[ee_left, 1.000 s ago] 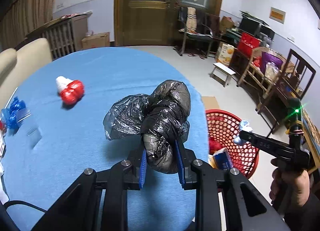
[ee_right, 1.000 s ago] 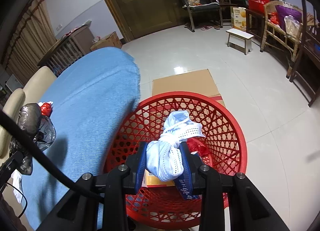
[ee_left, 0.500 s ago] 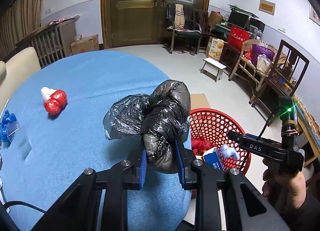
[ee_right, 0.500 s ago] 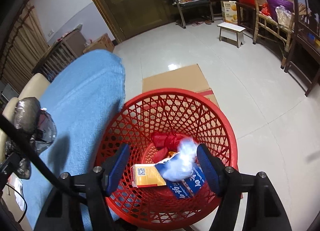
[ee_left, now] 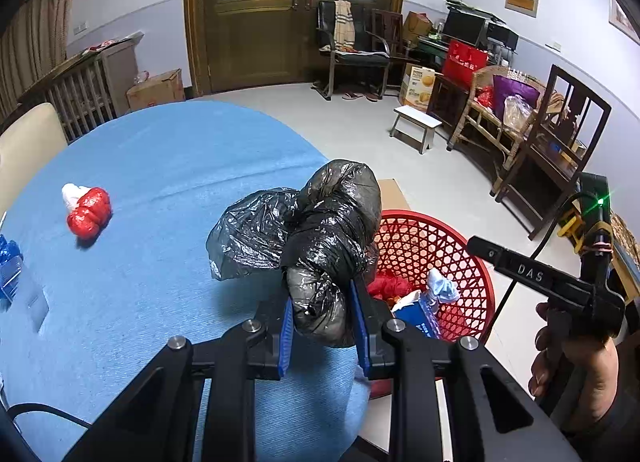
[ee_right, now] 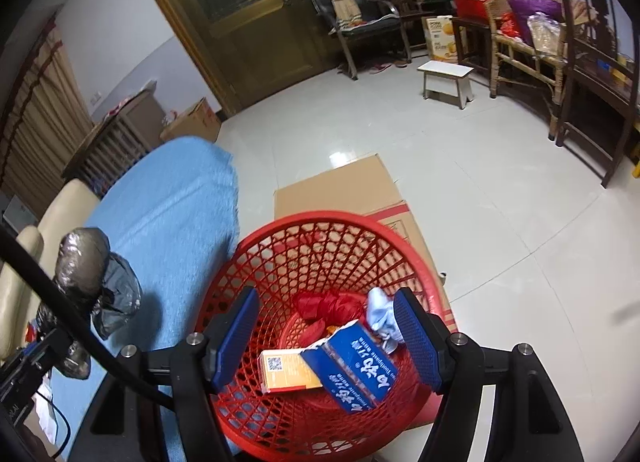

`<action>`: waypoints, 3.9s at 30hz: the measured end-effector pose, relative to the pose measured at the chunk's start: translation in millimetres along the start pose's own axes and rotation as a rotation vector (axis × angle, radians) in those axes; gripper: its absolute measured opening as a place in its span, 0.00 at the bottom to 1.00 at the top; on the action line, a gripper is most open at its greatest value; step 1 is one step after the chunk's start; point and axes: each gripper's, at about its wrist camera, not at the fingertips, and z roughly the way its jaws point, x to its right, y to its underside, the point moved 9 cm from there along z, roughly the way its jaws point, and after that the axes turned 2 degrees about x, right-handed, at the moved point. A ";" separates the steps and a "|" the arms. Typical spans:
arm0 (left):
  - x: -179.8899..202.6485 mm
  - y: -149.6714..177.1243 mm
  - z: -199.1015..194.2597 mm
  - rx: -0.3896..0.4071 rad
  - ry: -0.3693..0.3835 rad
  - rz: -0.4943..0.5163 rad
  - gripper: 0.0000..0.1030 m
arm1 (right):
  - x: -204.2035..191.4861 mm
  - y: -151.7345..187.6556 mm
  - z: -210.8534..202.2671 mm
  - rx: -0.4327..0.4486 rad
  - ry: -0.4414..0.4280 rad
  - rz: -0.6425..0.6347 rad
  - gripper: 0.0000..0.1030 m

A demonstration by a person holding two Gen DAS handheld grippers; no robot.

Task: Collect trash

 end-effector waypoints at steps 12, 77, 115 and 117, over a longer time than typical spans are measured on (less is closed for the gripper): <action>30.9 -3.0 14.4 -0.026 0.040 0.071 0.26 | 34.7 -13.3 -11.5 0.052 0.015 0.094 0.71; -345.3 58.2 -25.0 0.076 -0.482 -0.571 0.70 | -171.0 44.5 26.0 -0.119 -0.204 -0.230 0.71; -380.1 115.9 -78.3 0.123 -0.481 -0.726 0.73 | -192.2 64.8 35.0 -0.168 -0.235 -0.261 0.71; -378.0 105.9 -71.2 0.119 -0.495 -0.695 0.73 | -192.4 66.6 35.4 -0.173 -0.237 -0.261 0.71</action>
